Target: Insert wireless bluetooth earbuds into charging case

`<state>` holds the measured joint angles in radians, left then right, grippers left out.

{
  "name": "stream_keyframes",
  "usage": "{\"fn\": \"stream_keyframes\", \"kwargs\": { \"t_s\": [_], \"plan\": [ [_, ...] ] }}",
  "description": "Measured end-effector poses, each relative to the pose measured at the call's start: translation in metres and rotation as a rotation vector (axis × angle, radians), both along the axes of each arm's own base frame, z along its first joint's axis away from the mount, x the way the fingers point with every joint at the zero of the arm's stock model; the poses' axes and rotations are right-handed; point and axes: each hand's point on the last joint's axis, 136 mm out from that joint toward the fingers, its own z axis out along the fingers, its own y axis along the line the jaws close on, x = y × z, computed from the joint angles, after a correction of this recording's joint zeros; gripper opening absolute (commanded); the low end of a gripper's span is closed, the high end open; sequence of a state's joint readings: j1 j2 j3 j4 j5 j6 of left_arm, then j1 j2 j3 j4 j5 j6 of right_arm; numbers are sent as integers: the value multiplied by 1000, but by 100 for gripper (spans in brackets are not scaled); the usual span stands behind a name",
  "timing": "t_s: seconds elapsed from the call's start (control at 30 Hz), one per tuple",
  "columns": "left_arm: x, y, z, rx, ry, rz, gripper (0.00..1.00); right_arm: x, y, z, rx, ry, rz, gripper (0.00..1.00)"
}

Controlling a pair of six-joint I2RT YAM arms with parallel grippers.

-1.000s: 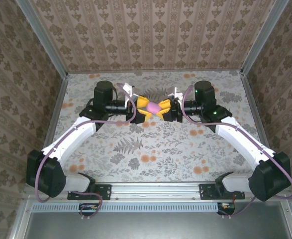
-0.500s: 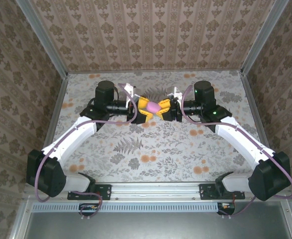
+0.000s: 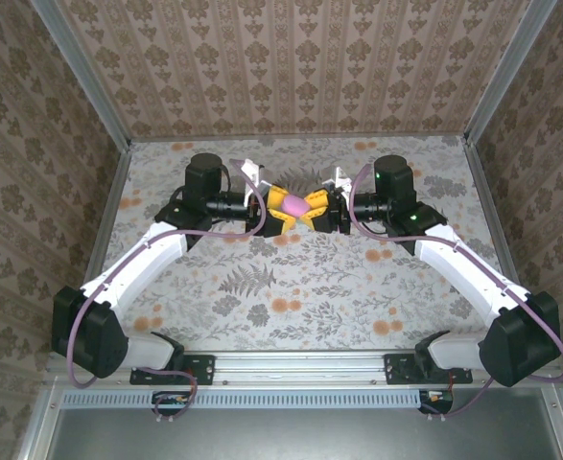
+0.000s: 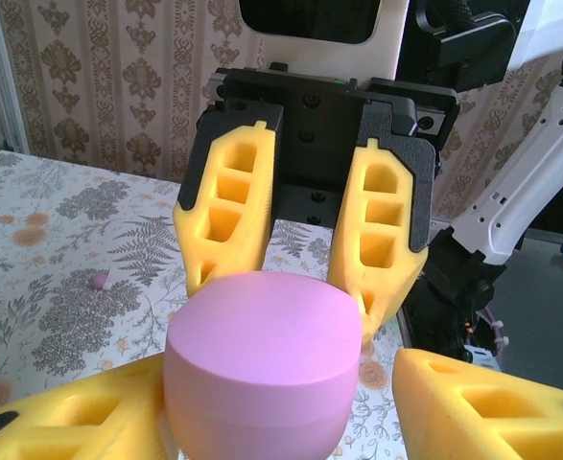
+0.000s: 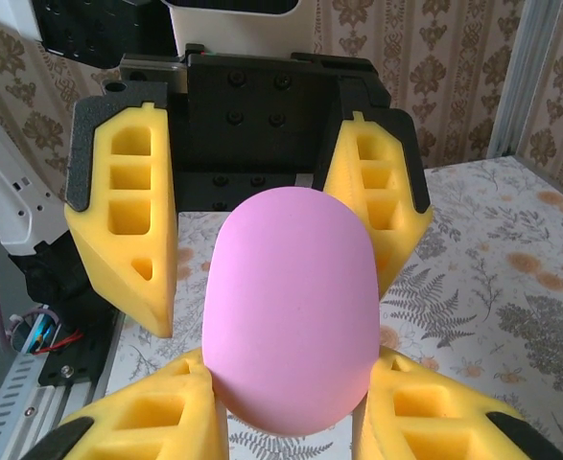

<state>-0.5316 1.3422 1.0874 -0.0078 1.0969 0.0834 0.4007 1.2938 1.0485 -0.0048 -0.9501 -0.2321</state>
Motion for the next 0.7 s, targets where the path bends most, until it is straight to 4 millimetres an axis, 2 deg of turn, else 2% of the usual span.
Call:
{"fn": "stream_keyframes", "kwargs": {
  "t_s": [0.7],
  "plan": [
    [4, -1, -4, 11, 13, 15, 49, 2, 1, 1, -1, -10, -11, 29]
  ]
}}
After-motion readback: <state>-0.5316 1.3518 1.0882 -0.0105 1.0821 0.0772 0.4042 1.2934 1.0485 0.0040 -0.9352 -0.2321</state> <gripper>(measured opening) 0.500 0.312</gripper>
